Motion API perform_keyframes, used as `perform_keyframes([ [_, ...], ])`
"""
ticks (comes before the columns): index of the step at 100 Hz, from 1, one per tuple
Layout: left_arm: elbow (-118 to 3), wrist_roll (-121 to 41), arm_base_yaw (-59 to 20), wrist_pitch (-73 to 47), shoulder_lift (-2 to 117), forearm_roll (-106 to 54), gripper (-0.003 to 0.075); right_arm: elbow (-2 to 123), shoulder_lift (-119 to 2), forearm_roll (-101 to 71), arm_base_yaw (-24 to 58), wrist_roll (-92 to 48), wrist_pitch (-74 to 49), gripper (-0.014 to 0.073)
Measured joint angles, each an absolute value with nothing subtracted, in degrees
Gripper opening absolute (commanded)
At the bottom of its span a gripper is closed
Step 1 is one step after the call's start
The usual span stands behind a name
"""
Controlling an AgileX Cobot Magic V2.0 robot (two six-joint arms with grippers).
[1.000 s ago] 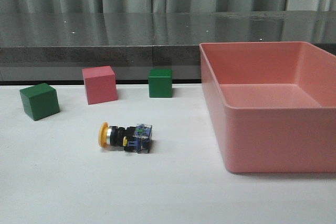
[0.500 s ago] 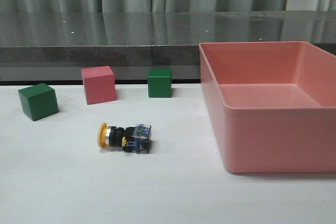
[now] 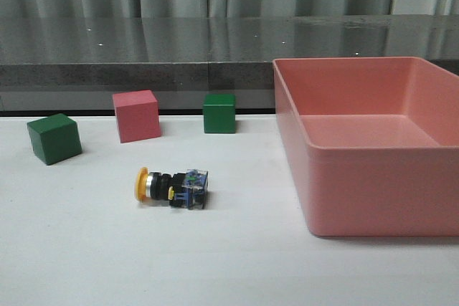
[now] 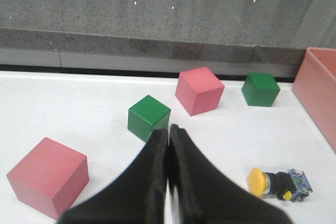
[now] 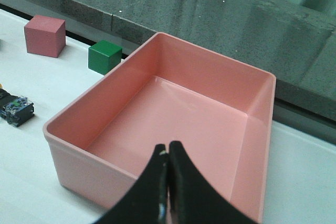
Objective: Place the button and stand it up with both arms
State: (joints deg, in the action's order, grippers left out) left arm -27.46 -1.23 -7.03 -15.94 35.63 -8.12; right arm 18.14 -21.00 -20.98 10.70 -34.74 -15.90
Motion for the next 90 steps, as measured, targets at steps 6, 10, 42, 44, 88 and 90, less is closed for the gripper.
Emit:
perform_keyframes([
  [6,-30.62,-2.71,-7.03,-16.03,42.03,-6.94,-0.0016,18.14,-21.00,-20.98,10.70,-34.74,-15.90,-0.0113],
  [10,-32.27,-5.04,-7.03,-16.03,45.32,-6.42,0.0000,18.14,-21.00,-20.98,10.70,-34.74,-15.90,-0.0113],
  [42,-41.20,-14.33,-9.68,-15.06,64.84,-5.68,0.0627,18.14,-21.00,-20.98,10.70,-34.74,-15.90,-0.0113],
  [44,-41.18,-14.33,-9.91,-14.62,65.54,-5.68,0.0648,18.14,-21.00,-20.98,10.70,-34.74,-15.90,-0.0113],
  [88,-42.93,-21.46,-13.36,-4.01,77.93,-9.29,0.0646,18.14,-21.00,-20.98,10.70,-34.74,-15.90,-0.0113],
  [90,-43.38,-21.66,-13.58,-3.64,78.59,-9.00,0.0644,18.14,-21.00,-20.98,10.70,-34.74,-15.90,-0.0113],
])
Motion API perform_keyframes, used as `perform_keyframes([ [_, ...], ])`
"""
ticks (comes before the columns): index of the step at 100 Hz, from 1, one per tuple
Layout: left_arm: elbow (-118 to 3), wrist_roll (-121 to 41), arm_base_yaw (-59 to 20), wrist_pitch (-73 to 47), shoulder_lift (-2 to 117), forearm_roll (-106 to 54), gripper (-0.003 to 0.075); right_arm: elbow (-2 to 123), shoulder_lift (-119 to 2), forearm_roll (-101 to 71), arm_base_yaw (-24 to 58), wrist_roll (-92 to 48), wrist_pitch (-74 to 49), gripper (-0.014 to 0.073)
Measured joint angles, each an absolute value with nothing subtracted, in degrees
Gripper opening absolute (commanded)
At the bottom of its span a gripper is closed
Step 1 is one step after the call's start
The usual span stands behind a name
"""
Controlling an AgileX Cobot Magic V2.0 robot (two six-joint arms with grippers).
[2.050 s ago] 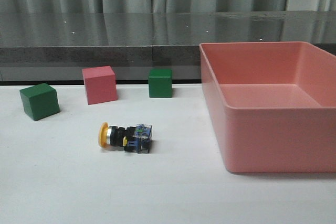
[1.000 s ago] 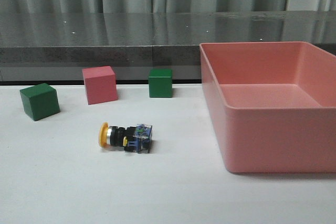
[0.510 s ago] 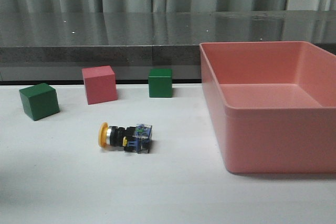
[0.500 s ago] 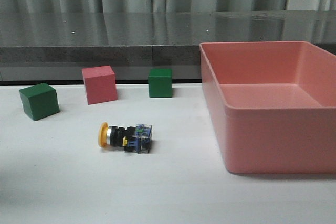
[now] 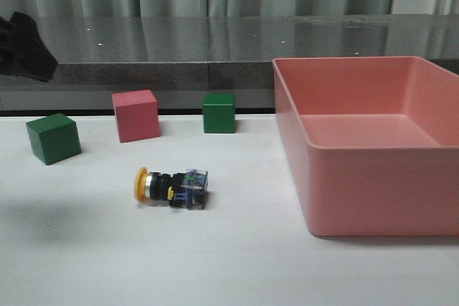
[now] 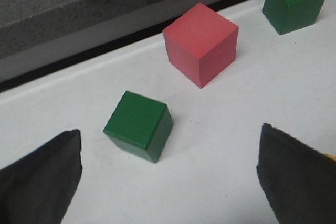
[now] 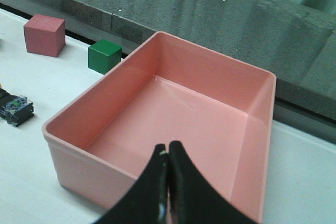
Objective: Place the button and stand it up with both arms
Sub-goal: 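Move the left gripper down toward the lying button's yellow cap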
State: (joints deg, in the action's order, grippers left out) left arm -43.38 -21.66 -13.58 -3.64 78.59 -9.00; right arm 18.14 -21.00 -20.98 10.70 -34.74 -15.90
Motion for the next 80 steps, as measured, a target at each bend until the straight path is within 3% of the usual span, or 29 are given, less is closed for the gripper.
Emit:
perform_keyframes([
  [33,-50.46,-22.28,-17.57,-3.20,87.76,-3.56,0.0639,18.14,-21.00,-20.98,10.70,-34.62,-15.90,-0.0113],
  [80,-51.70,-22.35,-19.05,-5.24,88.34,-3.19,0.0639,18.14,-21.00,-20.98,10.70,-34.62,-15.90,-0.0113],
])
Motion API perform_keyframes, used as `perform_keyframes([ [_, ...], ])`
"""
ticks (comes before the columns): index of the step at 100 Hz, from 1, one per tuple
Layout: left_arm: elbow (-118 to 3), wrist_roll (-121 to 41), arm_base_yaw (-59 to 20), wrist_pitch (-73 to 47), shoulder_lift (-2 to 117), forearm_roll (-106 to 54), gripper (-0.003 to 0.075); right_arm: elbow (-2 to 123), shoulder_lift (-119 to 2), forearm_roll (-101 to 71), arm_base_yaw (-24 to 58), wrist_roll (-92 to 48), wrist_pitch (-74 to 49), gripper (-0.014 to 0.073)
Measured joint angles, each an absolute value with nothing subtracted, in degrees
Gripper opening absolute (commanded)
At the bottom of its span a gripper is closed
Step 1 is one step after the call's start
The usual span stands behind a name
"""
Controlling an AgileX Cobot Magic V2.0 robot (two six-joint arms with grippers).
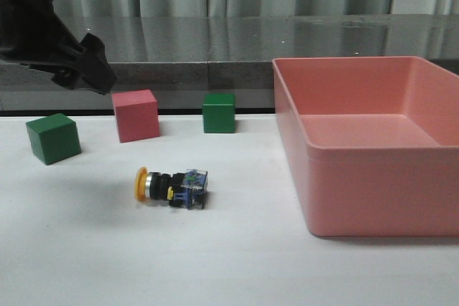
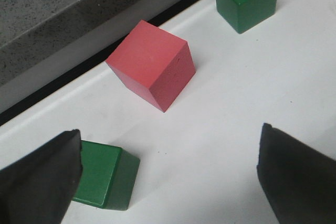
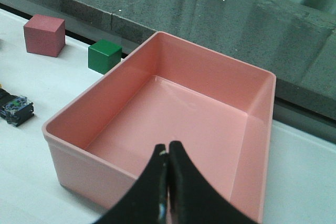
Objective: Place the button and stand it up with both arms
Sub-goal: 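Move the left gripper down toward the lying button's yellow cap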
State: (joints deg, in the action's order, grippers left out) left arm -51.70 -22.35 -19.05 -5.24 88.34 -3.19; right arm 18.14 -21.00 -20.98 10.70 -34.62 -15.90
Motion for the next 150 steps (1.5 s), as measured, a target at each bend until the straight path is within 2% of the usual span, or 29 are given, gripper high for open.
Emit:
perform_keyframes([
  [25,-51.83,-23.94,-20.60,-5.36,88.45,-3.19,0.0639,18.14,-21.00,-20.98,10.70,-34.62,-15.90,-0.0113],
  [34,-51.83,-29.44,-21.47,-5.57,88.45,-6.77,0.0639,18.14,-21.00,-20.98,10.70,-34.62,-15.90,-0.0113],
  [44,-52.05,-44.76,-21.84,-6.23,88.45,-20.62,0.0639,18.14,-21.00,-20.98,10.70,-34.62,-15.90,-0.0113],
  [54,-52.05,-67.81,-21.38,-8.92,88.45,-37.57,0.0639,18.14,-21.00,-20.98,10.70,-34.62,-15.90,-0.0113],
  [68,-52.05,-97.51,-17.29,-20.16,88.45,-60.00,0.0639,18.14,-21.00,-20.98,10.70,-34.62,-15.90,-0.0113],
  [77,-52.05,-109.23,-13.46,-28.37,88.58,-70.04,0.0639,18.14,-21.00,-20.98,10.70,-34.62,-15.90,-0.0113],
  [99,-52.39,-121.14,-4.81,-41.64,92.29,-79.29,0.0639,18.14,-21.00,-20.98,10.70,-34.51,-15.90,-0.0113],
  [114,-52.27,-130.73,-2.86,-52.08,98.25,-85.94,0.0639,18.14,-21.00,-20.98,10.70,-34.51,-15.90,-0.0113],
  [150,-52.27,-139.74,-2.97,-54.27,106.71,-85.96,0.0639,18.14,-21.00,-20.98,10.70,-34.51,-15.98,-0.0113],
])
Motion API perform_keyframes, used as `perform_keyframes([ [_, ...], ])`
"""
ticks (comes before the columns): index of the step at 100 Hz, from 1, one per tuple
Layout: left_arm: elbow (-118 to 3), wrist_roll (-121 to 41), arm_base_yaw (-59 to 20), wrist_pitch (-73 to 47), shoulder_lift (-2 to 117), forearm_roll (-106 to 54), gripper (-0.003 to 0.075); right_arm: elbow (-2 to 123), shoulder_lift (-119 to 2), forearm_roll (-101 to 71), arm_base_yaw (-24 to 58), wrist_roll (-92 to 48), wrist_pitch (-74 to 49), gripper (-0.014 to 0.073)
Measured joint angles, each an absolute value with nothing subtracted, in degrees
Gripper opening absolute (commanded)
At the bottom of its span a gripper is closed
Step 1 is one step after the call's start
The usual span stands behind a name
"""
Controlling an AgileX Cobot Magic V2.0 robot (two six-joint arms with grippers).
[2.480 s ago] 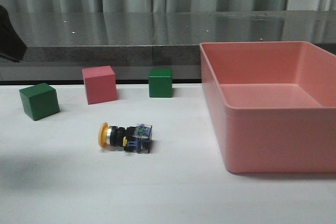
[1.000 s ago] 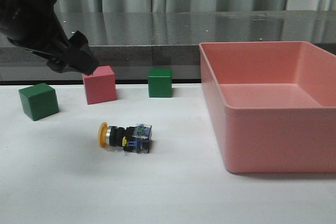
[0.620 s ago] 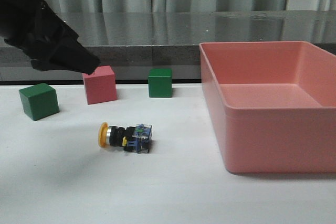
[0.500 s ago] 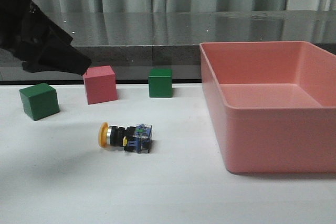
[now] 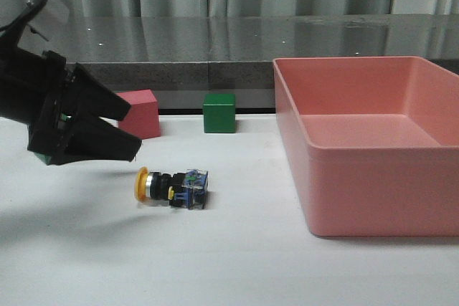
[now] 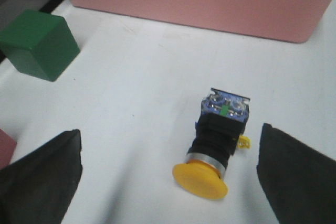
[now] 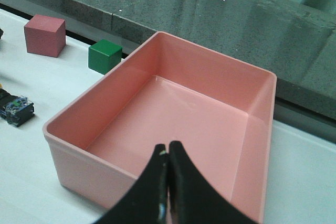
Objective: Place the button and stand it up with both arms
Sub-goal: 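Move the left gripper down toward the lying button's yellow cap, then grasp the button by its yellow cap with the left gripper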
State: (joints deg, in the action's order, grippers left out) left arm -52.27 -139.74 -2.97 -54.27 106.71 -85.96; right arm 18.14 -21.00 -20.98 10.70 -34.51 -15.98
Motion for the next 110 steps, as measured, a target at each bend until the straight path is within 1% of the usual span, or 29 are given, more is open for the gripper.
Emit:
perform_keyframes([
  [34,-52.27,-146.90,-5.42,-54.27,113.12,-85.83,0.0639,18.14,-21.00,-20.98,10.70,-34.51,-15.98,-0.0113],
  [59,-52.59,-151.62,-6.18,-54.04,116.64,-88.59,0.0639,18.14,-21.00,-20.98,10.70,-34.51,-15.98,-0.0113],
  [66,-52.59,-151.97,-6.57,-53.94,116.75,-89.01,0.0631,18.14,-21.00,-20.98,10.70,-34.51,-15.98,-0.0113],
  [69,-52.59,-152.24,-6.68,-53.94,116.75,-89.30,0.0617,18.14,-21.00,-20.98,10.70,-34.51,-15.98,-0.0113],
  [73,-52.59,-152.37,-6.78,-53.74,116.75,-89.71,0.0580,18.14,-21.00,-20.98,10.70,-34.51,-15.98,-0.0113],
  [80,-52.59,-152.50,-7.06,-53.29,116.75,-90.43,0.0484,18.14,-21.00,-20.98,10.70,-34.51,-15.98,-0.0113],
  [82,-52.59,-152.50,-7.06,-53.16,116.75,-90.65,0.0438,18.14,-21.00,-20.98,10.70,-34.51,-15.98,-0.0113],
  [83,-52.59,-152.50,-7.06,-53.07,116.75,-90.77,0.0438,18.14,-21.00,-20.98,10.70,-34.51,-15.98,-0.0113],
  [85,-52.59,-152.50,-7.18,-53.07,116.75,-90.90,0.0389,18.14,-21.00,-20.98,10.70,-34.51,-15.98,-0.0113],
  [87,-52.59,-152.50,-7.30,-53.02,116.75,-90.87,0.0365,18.14,-21.00,-20.98,10.70,-34.51,-15.98,-0.0113],
  [89,-52.59,-152.50,-7.31,-52.92,116.75,-90.93,0.0318,18.14,-21.00,-20.98,10.70,-34.51,-15.98,-0.0113],
  [94,-52.59,-152.52,-7.39,-52.93,116.75,-91.02,0.0251,18.14,-21.00,-20.98,10.70,-34.51,-15.98,-0.0113],
  [96,-52.59,-152.62,-7.39,-52.93,116.75,-91.07,0.0207,18.14,-21.00,-20.98,10.70,-34.51,-15.98,-0.0113],
  [110,-52.59,-152.62,-7.39,-52.79,116.75,-91.30,0.0018,18.14,-21.00,-20.98,10.70,-34.51,-15.98,-0.0113],
])
